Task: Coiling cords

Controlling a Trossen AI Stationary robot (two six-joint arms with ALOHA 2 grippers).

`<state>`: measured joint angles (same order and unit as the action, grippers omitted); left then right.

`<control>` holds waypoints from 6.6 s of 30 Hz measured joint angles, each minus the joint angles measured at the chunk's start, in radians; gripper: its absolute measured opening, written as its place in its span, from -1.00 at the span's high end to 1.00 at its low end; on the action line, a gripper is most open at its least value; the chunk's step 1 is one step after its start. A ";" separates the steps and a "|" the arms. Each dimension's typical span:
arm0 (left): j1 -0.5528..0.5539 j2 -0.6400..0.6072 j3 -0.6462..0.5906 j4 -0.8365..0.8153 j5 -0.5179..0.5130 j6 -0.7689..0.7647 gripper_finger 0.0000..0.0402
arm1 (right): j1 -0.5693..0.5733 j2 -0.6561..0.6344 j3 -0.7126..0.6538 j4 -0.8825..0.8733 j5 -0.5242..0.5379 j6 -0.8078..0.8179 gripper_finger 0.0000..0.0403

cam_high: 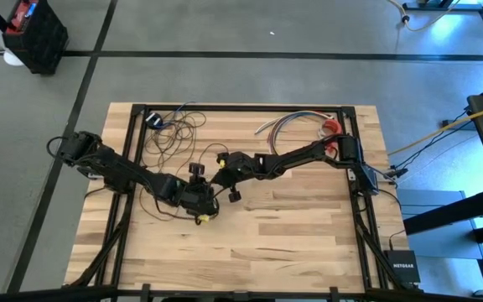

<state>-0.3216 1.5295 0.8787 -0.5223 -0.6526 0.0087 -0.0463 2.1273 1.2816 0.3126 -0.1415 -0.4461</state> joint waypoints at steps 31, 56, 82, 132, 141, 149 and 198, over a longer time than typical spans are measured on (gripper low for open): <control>0.044 -0.024 -0.002 -0.082 0.089 -0.230 0.99 | 0.015 -0.125 0.018 -0.294 0.025 0.108 0.74; -0.159 -0.024 -0.058 -0.140 0.038 -0.636 0.99 | 0.143 0.050 -0.007 0.037 0.111 0.233 0.54; -0.267 0.124 -0.056 0.467 -0.010 -0.376 0.97 | 0.144 0.051 -0.002 0.024 0.149 0.233 0.54; -0.214 0.195 -0.056 0.456 -0.005 -0.402 0.97 | 0.311 -0.194 -0.071 -0.559 0.355 0.081 -0.04; -0.212 0.195 -0.057 0.456 -0.005 -0.402 0.97 | 0.308 -0.139 -0.069 -0.391 0.415 -0.077 -0.04; -0.212 0.195 -0.056 0.456 -0.005 -0.406 0.97 | 0.295 -0.105 -0.069 -0.305 0.422 -0.155 0.40; -0.161 0.107 -0.103 0.353 -0.002 -0.455 0.43 | 0.074 -0.097 -0.069 -0.284 0.449 -0.193 0.99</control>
<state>-0.4824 1.6363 0.7753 -0.1695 -0.6548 -0.4461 0.0273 2.0301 1.2121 0.0287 0.3074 -0.6395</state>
